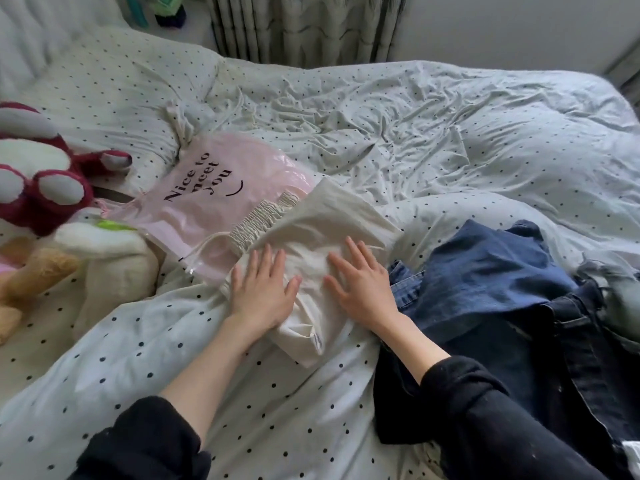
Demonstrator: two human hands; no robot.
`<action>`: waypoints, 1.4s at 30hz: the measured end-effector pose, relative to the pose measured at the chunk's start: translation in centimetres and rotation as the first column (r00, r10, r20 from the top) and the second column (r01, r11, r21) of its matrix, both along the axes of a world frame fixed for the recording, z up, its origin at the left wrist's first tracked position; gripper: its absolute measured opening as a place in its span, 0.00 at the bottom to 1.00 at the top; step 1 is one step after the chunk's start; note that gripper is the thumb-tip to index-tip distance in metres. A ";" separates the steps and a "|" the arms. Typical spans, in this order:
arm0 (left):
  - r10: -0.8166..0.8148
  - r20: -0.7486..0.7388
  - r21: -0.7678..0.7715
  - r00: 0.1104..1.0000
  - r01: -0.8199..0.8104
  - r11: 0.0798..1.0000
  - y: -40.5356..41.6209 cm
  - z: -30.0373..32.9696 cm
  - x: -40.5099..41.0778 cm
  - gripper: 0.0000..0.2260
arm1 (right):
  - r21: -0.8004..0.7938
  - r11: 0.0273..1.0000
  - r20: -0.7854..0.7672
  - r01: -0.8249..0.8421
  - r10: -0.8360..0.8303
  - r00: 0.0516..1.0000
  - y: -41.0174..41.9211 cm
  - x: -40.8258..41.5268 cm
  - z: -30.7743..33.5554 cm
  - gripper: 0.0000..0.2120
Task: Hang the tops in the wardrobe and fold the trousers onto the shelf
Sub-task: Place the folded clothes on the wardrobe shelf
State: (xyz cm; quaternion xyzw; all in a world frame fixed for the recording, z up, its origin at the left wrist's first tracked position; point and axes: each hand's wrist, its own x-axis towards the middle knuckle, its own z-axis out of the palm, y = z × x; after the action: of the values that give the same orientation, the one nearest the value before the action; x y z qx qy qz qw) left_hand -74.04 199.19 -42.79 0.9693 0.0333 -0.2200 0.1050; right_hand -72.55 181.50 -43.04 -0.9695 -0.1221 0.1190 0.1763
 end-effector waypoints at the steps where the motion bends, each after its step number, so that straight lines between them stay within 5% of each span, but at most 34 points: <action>1: -0.005 -0.028 -0.011 1.000 0.004 1.000 0.3 -0.7 0.1 0.29 | 0.094 0.993 0.043 0.068 -0.072 0.996 -0.5 -0.2 -0.3 0.21; 4: -0.014 -0.082 -0.037 0.996 0.011 0.999 1.0 -1.6 0.6 0.29 | 0.324 0.908 0.062 0.267 -0.302 0.951 -0.9 -0.9 -0.9 0.20; 6: -0.017 -0.095 -0.052 0.995 0.012 0.999 1.1 -1.7 0.9 0.29 | 0.447 0.748 -0.069 0.491 -0.519 0.852 -0.5 -0.8 -0.7 0.22; 8: -0.013 -0.088 -0.065 0.996 0.007 0.998 1.1 -1.9 0.8 0.28 | 0.500 0.378 -0.436 0.779 -0.668 0.604 -0.2 0.2 -0.3 0.23; 10: -0.013 -0.071 -0.067 0.997 0.008 0.998 1.3 -1.9 0.6 0.28 | 0.383 0.007 -0.805 0.924 -0.487 0.338 -0.3 1.2 0.1 0.19; 11: -0.016 -0.062 -0.072 0.998 0.012 0.997 1.4 -1.7 0.6 0.28 | 0.328 -0.064 -0.878 0.943 -0.388 0.279 -0.6 1.6 0.5 0.17; 15: -0.033 -0.047 -0.120 0.998 0.027 0.992 1.8 -0.4 -0.3 0.27 | 0.278 -0.037 -0.894 0.960 -0.375 0.244 -1.4 1.1 2.2 0.19; 18: -0.003 -0.083 -0.144 0.997 -0.009 0.990 2.0 1.5 -2.5 0.25 | 0.232 -0.103 -0.934 0.967 -0.300 0.192 -1.5 -2.7 4.3 0.19; 23: -0.031 -0.070 -0.121 0.997 0.023 0.992 1.5 3.0 -6.9 0.30 | 0.101 -0.173 -0.987 0.980 -0.142 0.076 -0.9 -10.0 6.3 0.05; 28: -0.133 0.015 0.019 0.991 0.133 0.991 1.4 1.6 -8.5 0.36 | 0.050 0.024 -0.980 0.998 -0.190 0.054 -2.8 -13.7 5.9 0.10; 31: -0.152 0.030 0.062 0.988 0.150 0.987 1.7 0.4 -8.0 0.38 | 0.174 0.180 -0.856 0.968 -0.457 0.239 -5.6 -12.9 5.6 0.14; 33: -0.149 0.057 0.030 0.987 0.148 0.989 2.0 -0.2 -7.9 0.36 | 0.326 0.299 -0.619 0.897 -0.649 0.442 -7.4 -11.1 5.3 0.13; 36: -0.137 0.081 0.002 0.987 0.137 0.991 2.1 -0.5 -8.1 0.31 | 0.337 0.589 -0.389 0.735 -0.624 0.678 -8.5 -7.5 5.3 0.18; 38: -0.112 0.105 -0.059 0.988 0.118 0.991 2.3 -0.5 -8.3 0.27 | 0.387 0.609 -0.528 0.693 -0.470 0.707 -8.6 -5.1 4.6 0.25; 42: 0.074 0.329 -0.355 0.942 0.050 0.933 3.3 0.0 -9.1 0.20 | 0.429 0.554 -0.767 0.714 -0.195 0.612 -8.7 -2.5 3.2 0.16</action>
State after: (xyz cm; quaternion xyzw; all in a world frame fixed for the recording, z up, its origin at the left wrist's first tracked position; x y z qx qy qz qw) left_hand -83.14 202.49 -42.83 0.9567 -0.0198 -0.0528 0.2854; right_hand -75.06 172.78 -39.83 -0.7146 0.1863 0.3314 0.5873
